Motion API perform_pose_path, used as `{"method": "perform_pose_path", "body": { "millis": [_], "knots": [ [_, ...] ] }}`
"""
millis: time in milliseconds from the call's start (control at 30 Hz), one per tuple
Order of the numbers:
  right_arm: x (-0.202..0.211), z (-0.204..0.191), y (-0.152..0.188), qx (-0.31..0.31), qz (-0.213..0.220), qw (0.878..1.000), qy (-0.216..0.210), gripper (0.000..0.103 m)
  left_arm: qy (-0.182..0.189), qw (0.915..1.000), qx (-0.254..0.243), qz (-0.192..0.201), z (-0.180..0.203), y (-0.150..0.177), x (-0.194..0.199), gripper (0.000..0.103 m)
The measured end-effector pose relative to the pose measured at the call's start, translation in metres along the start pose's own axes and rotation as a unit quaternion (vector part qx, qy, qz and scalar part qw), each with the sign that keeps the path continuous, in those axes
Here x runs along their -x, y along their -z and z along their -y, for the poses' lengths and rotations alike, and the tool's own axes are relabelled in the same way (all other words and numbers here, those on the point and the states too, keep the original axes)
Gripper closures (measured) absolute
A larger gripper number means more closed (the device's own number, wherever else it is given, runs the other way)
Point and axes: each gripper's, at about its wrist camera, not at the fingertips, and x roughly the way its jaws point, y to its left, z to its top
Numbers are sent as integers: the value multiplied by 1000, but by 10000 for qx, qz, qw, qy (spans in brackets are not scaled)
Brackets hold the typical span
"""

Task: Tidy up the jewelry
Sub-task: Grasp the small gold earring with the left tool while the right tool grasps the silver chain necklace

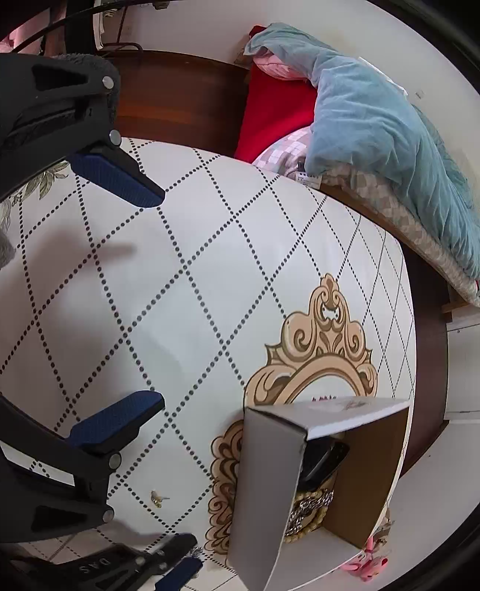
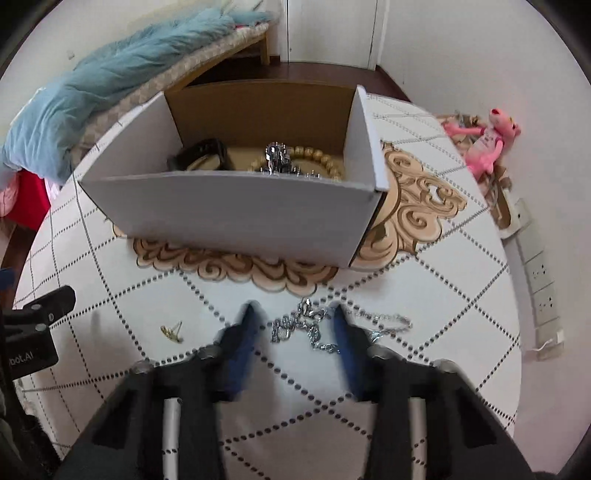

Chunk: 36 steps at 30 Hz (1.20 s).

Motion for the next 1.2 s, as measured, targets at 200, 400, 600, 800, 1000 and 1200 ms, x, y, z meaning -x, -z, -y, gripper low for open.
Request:
{"method": "perform_pose_path", "body": {
  "millis": [200,400,600,800,1000,1200],
  "knots": [
    [23,32,3,-736,136,9966,-358,97,244,9994,-217,67,21,1,8,1],
    [63,76,5,-1492,438,9854,-695,97,684,9972,-296,64,45,0,13,1],
    [67,91,6,-1562,404,9851,-596,97,1282,9909,-411,41,70,3,9,4],
    [60,100,11,-1715,353,9829,-567,97,1329,9886,-695,140,89,11,9,55],
    [60,103,12,-1765,358,9822,-541,96,1447,9857,-808,315,93,10,9,86],
    [63,104,10,-1808,394,9811,-571,96,1605,9826,-865,349,95,11,10,97]
  ]
}}
